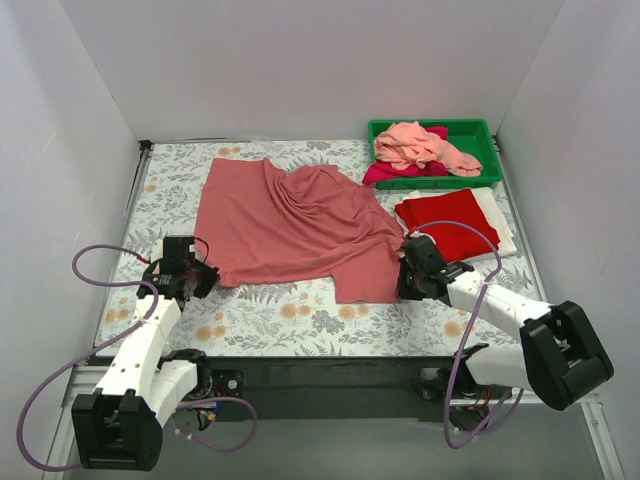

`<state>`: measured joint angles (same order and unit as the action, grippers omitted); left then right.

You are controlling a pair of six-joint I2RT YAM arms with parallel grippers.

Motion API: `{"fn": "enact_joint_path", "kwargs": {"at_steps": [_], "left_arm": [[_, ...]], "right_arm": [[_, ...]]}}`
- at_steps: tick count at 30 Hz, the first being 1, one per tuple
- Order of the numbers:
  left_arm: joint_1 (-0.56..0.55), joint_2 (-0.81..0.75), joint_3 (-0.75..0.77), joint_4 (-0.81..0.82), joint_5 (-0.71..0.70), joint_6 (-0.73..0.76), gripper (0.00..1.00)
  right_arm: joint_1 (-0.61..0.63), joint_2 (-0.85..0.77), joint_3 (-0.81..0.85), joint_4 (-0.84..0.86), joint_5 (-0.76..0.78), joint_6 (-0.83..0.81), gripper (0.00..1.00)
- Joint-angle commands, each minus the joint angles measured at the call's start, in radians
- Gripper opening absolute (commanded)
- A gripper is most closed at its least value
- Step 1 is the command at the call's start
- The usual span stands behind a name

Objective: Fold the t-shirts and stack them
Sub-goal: Flatten the tshirt out

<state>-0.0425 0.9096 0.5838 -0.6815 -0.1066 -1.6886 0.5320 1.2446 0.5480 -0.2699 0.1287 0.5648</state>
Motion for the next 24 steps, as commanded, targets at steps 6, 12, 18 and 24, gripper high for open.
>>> {"fn": "enact_joint_path", "kwargs": {"at_steps": [6, 12, 18, 24], "left_arm": [[0.001, -0.189, 0.281, -0.020, -0.016, 0.119, 0.00], [0.001, -0.167, 0.540, -0.032, 0.019, 0.201, 0.00], [0.001, -0.124, 0.865, -0.055, -0.016, 0.277, 0.00], [0.001, -0.054, 1.161, -0.081, -0.005, 0.326, 0.00]], "right_arm": [[-0.001, -0.270, 0.257, -0.094, 0.043, -0.109, 0.01], [0.000, -0.369, 0.475, -0.143, 0.074, -0.144, 0.01], [0.000, -0.402, 0.772, -0.196, 0.063, -0.200, 0.01], [0.000, -0.396, 1.027, -0.258, -0.012, -0.224, 0.01]]}}
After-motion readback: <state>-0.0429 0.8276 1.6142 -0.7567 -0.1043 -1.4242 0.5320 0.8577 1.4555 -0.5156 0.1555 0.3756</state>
